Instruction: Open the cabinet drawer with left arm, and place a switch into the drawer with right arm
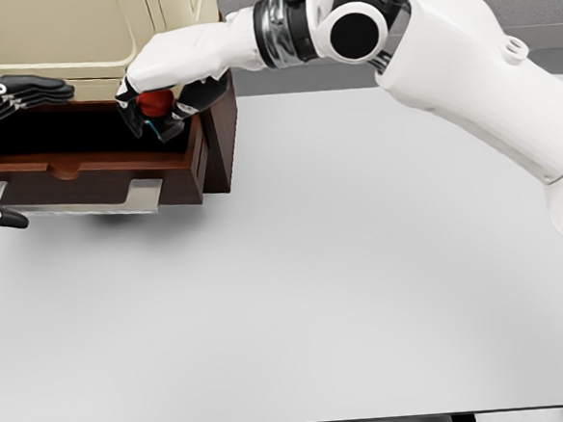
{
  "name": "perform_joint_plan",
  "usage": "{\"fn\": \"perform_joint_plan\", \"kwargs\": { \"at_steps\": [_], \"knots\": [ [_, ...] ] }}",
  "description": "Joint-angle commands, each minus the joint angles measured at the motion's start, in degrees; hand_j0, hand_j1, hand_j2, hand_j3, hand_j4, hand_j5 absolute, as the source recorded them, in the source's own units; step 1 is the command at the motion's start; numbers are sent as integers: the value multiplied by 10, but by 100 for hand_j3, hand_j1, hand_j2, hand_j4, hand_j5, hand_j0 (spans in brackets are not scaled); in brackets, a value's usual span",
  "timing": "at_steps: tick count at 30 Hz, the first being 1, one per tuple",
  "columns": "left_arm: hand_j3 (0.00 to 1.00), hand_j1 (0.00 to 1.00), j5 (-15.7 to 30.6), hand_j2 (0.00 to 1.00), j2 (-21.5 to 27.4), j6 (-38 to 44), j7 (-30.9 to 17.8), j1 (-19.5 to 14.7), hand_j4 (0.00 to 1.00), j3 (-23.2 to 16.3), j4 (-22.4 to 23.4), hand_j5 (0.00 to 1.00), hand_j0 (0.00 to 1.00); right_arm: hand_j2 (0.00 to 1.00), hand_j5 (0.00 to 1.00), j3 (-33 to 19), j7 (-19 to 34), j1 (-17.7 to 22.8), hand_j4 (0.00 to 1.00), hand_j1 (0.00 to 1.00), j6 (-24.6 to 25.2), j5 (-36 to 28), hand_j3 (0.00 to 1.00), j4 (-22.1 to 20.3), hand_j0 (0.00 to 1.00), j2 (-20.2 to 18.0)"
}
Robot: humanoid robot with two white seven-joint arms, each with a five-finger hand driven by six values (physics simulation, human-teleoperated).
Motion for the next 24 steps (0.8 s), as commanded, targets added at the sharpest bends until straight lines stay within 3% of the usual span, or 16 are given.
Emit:
{"fn": "perform_joint_plan", "kwargs": {
  "at_steps": [1, 5, 6, 7, 8, 12, 13, 16, 19, 20, 22, 24],
  "knots": [
    [100, 100, 5, 100, -6, -33, 0, 0, 100, 0, -1, 100, 100, 48, 48, 2, 0, -3, 48, 48, 0, 0, 48, 19, 48, 15],
    [100, 100, 5, 100, -21, -33, 0, -1, 100, -1, -1, 100, 100, 49, 49, 2, 0, -6, 49, 49, 0, 0, 49, 38, 49, 29],
    [100, 100, 5, 100, -21, -33, 0, -1, 100, -1, -1, 100, 100, 58, 58, 2, 0, -6, 58, 58, 1, 0, 58, 39, 58, 29],
    [100, 100, 5, 100, -23, -33, 0, -1, 100, -1, -1, 100, 100, 88, 88, 2, 0, -6, 88, 88, 4, 0, 88, 43, 88, 29],
    [100, 100, 5, 100, -26, -33, 0, -1, 100, -1, -1, 100, 100, 100, 100, 1, 0, -6, 100, 100, 6, 0, 100, 53, 100, 29],
    [100, 100, 5, 100, -28, -33, 0, -1, 100, -1, -1, 100, 100, 100, 100, 1, 0, -5, 100, 100, -1, -1, 100, 45, 100, 22],
    [100, 100, 5, 100, -37, -33, 0, -1, 100, -1, -1, 100, 100, 100, 100, 2, 0, -4, 100, 100, -23, -1, 100, 39, 100, 16],
    [100, 100, 4, 100, -80, -33, 0, -3, 100, -3, -1, 100, 100, 100, 100, 11, 0, 7, 100, 100, -89, -4, 100, -15, 100, -46],
    [100, 100, -37, 100, -165, -33, 0, -6, 100, -10, -1, 100, 100, 100, 100, 10, 0, 39, 100, 100, -109, -9, 100, -92, 100, -158],
    [100, 100, -58, 100, -193, -33, 0, -7, 100, -29, -1, 100, 100, 100, 100, 5, 0, 47, 100, 100, -109, -10, 100, -115, 100, -205],
    [100, 100, -72, 100, -220, -33, 0, -11, 100, -36, -1, 100, 100, 100, 100, -5, 0, 66, 100, 100, -109, -12, 100, -123, 100, -294],
    [100, 100, -73, 100, -225, -33, 0, -25, 100, -52, 0, 100, 100, 100, 100, -62, 0, 119, 100, 100, -109, -13, 100, -118, 100, -377]
  ]
}}
